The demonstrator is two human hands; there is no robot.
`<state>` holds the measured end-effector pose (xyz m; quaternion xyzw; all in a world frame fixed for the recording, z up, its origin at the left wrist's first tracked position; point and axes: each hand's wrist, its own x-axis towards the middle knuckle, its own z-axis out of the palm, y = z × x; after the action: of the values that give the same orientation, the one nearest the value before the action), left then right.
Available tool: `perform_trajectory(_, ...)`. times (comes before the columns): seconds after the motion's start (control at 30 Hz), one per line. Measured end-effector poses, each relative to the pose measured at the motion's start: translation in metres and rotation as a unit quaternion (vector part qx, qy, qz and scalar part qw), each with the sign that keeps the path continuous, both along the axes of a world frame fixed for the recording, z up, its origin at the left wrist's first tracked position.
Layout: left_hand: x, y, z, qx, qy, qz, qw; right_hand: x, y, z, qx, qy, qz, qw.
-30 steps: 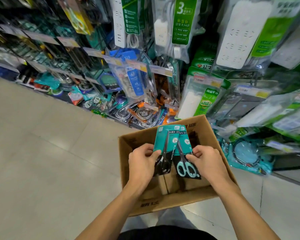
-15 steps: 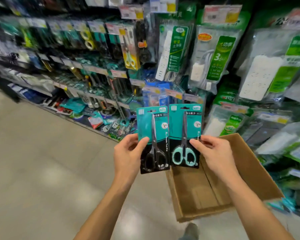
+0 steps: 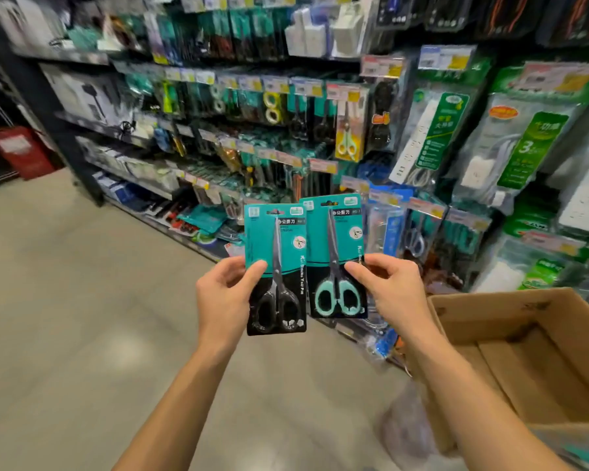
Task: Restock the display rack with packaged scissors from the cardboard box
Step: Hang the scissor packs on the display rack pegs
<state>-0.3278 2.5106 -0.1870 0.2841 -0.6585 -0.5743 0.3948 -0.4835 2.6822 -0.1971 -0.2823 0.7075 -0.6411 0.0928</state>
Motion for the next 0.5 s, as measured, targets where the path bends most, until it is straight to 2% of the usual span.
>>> perform_trajectory(0.13,0.009,-0.037,0.010,0.012,0.002,0.020,1.000,0.012,-0.038,0.008,-0.013,0.019,0.020,1.000)
perform_trajectory(0.5,-0.028,-0.133,0.007,0.020,-0.012,0.036,0.999,-0.026,-0.129,-0.003,-0.055,-0.070,-0.004,0.996)
